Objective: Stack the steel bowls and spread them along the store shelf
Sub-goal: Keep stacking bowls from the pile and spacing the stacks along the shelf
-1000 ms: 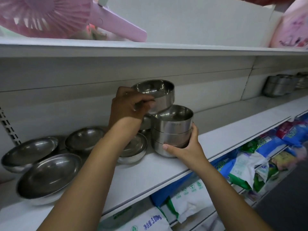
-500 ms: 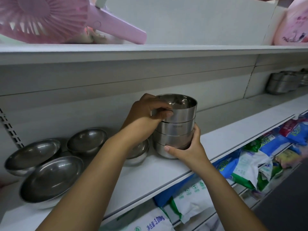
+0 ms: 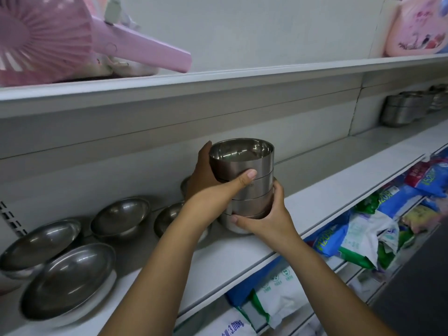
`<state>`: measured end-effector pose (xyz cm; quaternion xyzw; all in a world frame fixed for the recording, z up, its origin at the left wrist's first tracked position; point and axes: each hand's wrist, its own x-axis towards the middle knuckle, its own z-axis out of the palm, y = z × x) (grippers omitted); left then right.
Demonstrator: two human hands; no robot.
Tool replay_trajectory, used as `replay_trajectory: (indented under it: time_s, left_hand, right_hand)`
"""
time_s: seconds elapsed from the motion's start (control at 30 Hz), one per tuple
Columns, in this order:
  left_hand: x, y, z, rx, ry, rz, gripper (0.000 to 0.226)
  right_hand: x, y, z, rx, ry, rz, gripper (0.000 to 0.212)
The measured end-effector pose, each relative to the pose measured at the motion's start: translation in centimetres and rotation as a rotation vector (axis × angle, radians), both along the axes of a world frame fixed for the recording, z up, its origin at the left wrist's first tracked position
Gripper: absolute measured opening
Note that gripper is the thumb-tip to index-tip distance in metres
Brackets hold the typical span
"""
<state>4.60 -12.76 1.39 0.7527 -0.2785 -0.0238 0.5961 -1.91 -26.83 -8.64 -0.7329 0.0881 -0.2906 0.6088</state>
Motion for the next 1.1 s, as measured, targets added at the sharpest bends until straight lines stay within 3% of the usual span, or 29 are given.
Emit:
replay_trajectory:
  time_s: [0.37, 0.5, 0.8, 1.1]
  left_hand:
    - [-0.2, -2.1, 0.3, -0.181, 0.035, -0.006, 0.111]
    - [-1.3, -5.6, 1.5, -0.186, 0.015, -0.031, 0.097]
    - [-5.8, -19.0, 2.6, -0.214, -0.074, -0.08, 0.076]
    - [-10.6, -34.0, 1.0, -0.229, -0.054, -0.14, 0.085]
  right_hand:
    - [-1.7, -3.8, 2.6, -0.044, 0.015, 0.007, 0.106]
    - [-3.6, -7.3, 4.3, -0.046, 0.019, -0.001, 0.111]
    - [-8.9, -19.6, 5.0, -0.028, -0.039, -0.044, 0.108]
    - [-15.5, -33.4, 4.5, -0.041, -0.036, -0.094, 0.104]
